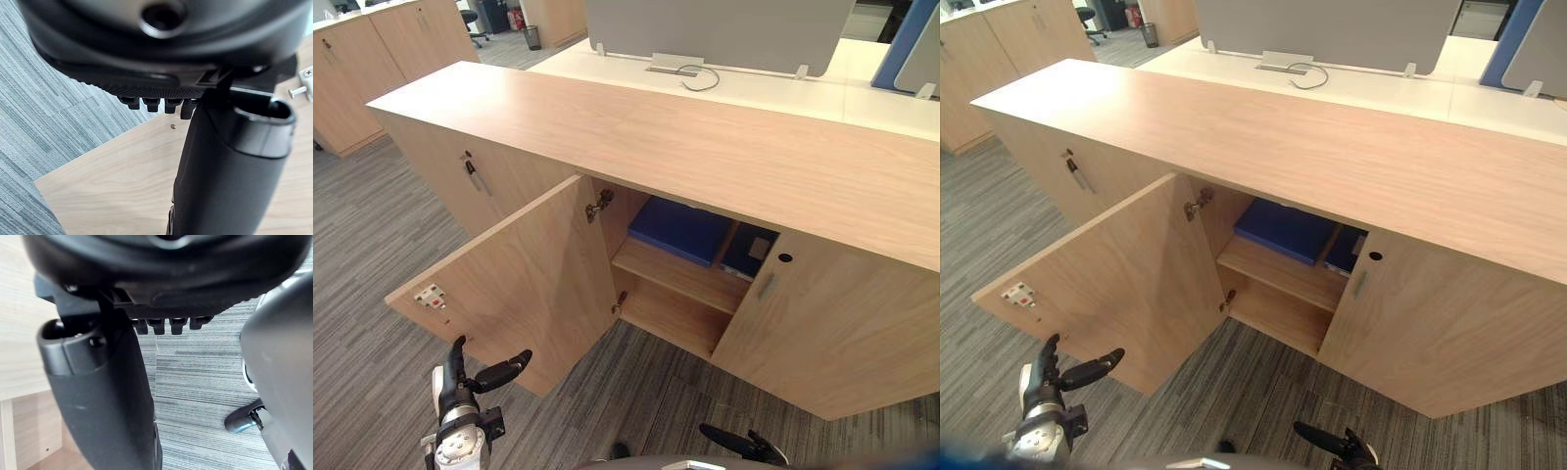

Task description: Walk over to the cabinet, pick up the folder, carry it to the office cabinet, place the folder inside the office cabinet, then close the office cabinet door

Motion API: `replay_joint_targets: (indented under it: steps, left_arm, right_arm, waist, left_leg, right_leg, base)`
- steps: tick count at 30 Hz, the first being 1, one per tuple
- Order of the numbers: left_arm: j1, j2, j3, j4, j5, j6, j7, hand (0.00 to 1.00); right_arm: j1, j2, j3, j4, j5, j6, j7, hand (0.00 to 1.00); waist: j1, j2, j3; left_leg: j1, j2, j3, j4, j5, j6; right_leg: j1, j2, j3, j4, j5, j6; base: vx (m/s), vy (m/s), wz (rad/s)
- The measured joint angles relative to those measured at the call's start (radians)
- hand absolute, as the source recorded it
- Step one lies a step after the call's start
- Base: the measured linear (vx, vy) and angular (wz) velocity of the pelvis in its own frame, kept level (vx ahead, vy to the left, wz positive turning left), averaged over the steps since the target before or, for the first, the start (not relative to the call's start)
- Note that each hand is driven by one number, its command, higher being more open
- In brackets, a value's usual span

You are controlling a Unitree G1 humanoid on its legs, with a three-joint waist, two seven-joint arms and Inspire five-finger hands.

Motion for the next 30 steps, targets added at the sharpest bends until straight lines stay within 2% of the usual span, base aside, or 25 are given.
replay_joint_targets:
  steps: [7, 16, 17, 21, 28, 30]
  left_arm:
    - [-0.014, 0.003, 0.008, 0.108, 0.001, -0.026, -0.006, 1.00]
    - [0.019, -0.001, 0.014, 0.437, 0.011, -0.036, -0.039, 1.00]
    - [0.017, -0.001, 0.027, 0.467, 0.011, -0.039, -0.042, 1.00]
    - [0.016, 0.002, 0.180, 0.653, 0.011, -0.040, -0.050, 1.00]
    - [0.041, 0.025, 0.266, 0.693, 0.031, -0.039, -0.053, 1.00]
    - [0.017, 0.056, 0.300, 0.693, 0.031, -0.039, -0.054, 1.00]
  right_arm:
    - [0.000, -0.001, -0.003, 0.001, -0.001, 0.000, 0.001, 1.00]
    - [-0.004, 0.007, -0.027, 0.006, -0.035, -0.001, 0.004, 1.00]
    - [-0.005, 0.007, -0.027, 0.008, -0.035, -0.001, 0.004, 1.00]
    - [-0.009, 0.011, -0.035, 0.024, -0.035, -0.003, 0.004, 1.00]
    - [-0.021, 0.003, -0.062, 0.060, -0.035, -0.006, 0.004, 1.00]
    - [-0.021, 0.001, -0.062, 0.061, -0.035, -0.008, 0.004, 1.00]
  waist:
    - [0.000, 0.001, -0.001]
    - [0.001, -0.013, 0.004]
    - [0.001, -0.014, 0.005]
    - [0.001, -0.023, 0.008]
    - [0.004, -0.023, 0.015]
    - [0.002, -0.023, 0.017]
  left_leg:
    - [0.023, 0.020, 0.013, 0.000, 0.001, -0.012]
    - [0.037, 0.024, 0.018, 0.000, -0.002, -0.020]
    - [0.039, 0.024, 0.016, 0.000, -0.003, -0.020]
    - [0.046, 0.021, 0.006, -0.001, -0.007, -0.026]
    - [0.044, 0.006, -0.013, -0.001, -0.020, -0.026]
    - [0.047, 0.001, -0.023, -0.001, -0.025, -0.023]
  right_leg:
    - [0.017, 0.018, 0.023, 0.001, -0.003, -0.005]
    - [0.028, 0.022, 0.030, 0.004, -0.006, -0.010]
    - [0.031, 0.021, 0.029, 0.004, -0.006, -0.010]
    - [0.040, 0.021, 0.018, 0.001, -0.006, -0.010]
    - [0.058, 0.016, 0.008, -0.022, -0.006, -0.010]
    - [0.069, 0.015, 0.001, -0.029, -0.006, -0.010]
  base:
    - [-0.01, -0.020, -0.07]
    - [0.00, 0.001, -0.02]
    - [-0.01, 0.011, 0.06]
    - [0.00, 0.003, 0.06]
    - [0.00, 0.006, 0.10]
    - [0.01, -0.001, 0.12]
